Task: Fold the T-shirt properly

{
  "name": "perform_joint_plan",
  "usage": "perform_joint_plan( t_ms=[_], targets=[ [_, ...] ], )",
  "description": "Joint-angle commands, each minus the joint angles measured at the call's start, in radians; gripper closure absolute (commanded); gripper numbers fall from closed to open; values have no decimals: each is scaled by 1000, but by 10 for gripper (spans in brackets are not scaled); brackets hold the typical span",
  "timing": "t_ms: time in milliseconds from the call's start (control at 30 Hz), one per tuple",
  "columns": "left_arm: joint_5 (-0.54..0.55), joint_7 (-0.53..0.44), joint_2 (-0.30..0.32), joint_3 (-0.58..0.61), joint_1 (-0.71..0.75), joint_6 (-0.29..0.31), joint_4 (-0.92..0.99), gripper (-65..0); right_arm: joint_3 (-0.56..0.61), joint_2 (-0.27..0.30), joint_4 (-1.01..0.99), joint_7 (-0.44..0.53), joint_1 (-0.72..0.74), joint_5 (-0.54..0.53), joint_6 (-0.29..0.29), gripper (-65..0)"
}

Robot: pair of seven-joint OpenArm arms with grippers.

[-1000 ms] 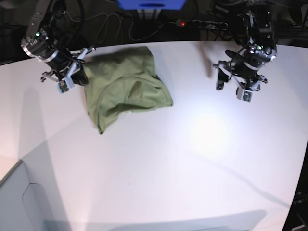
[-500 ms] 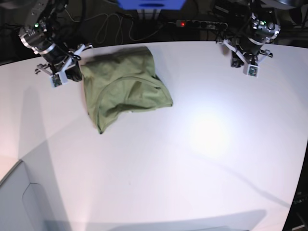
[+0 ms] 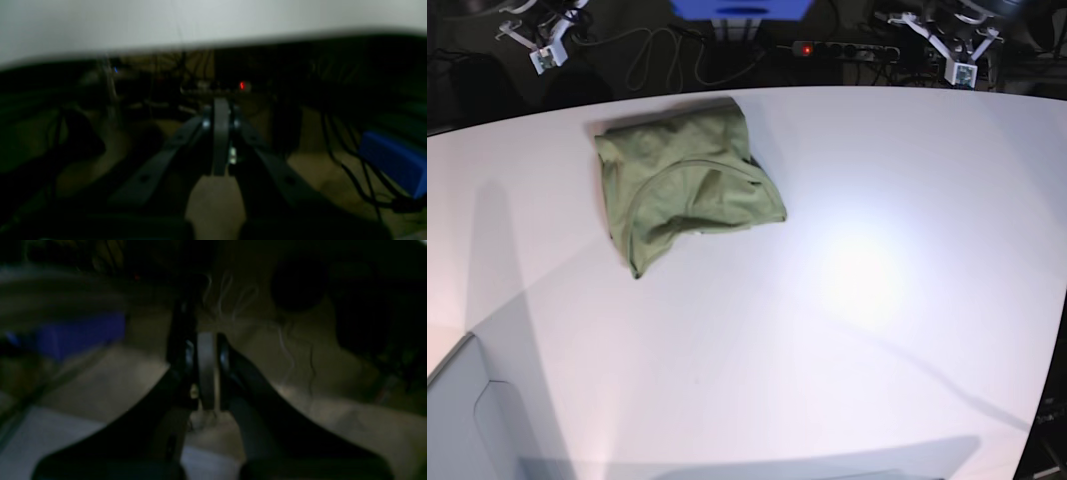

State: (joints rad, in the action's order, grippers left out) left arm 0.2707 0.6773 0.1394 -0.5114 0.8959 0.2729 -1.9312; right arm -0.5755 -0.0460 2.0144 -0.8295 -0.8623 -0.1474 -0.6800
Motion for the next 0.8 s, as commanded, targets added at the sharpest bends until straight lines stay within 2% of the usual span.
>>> perform_joint_plan(
  t_ms=[0, 100, 200, 300, 400, 533, 567, 667, 767],
  targets=[
    [3, 5, -4, 9, 2, -1, 40, 0, 18, 8, -11, 17, 1, 25, -18, 0],
    [3, -52, -4, 53, -47, -1, 227, 0, 82, 10, -131, 17, 67, 167, -18, 0],
    [-55, -189, 1, 132, -91, -7, 444, 0, 130, 10, -307, 63, 143, 279, -18, 0],
    [-173, -351, -10, 198, -143, -7, 662, 0, 157, 10, -505, 194, 199, 357, -18, 0],
    [-193, -469, -42, 207, -200, -7, 881, 0, 179, 16, -685, 316, 248, 427, -18, 0],
    [-198, -626, -42, 210, -312, -7, 1186, 0, 228, 41, -932, 471, 325, 498, -18, 0],
    [-202, -661, -39, 210, -346, -7, 1269, 0, 245, 50, -996, 513, 344, 500, 21, 0],
    [-285, -743, -14, 210, -456, -7, 1495, 0, 325, 74, -1174, 642, 400, 500, 188, 0],
    [-374, -792, -4, 210, -531, -7, 1621, 0, 421, 88, -1315, 752, 444, 500, 363, 0]
  ],
)
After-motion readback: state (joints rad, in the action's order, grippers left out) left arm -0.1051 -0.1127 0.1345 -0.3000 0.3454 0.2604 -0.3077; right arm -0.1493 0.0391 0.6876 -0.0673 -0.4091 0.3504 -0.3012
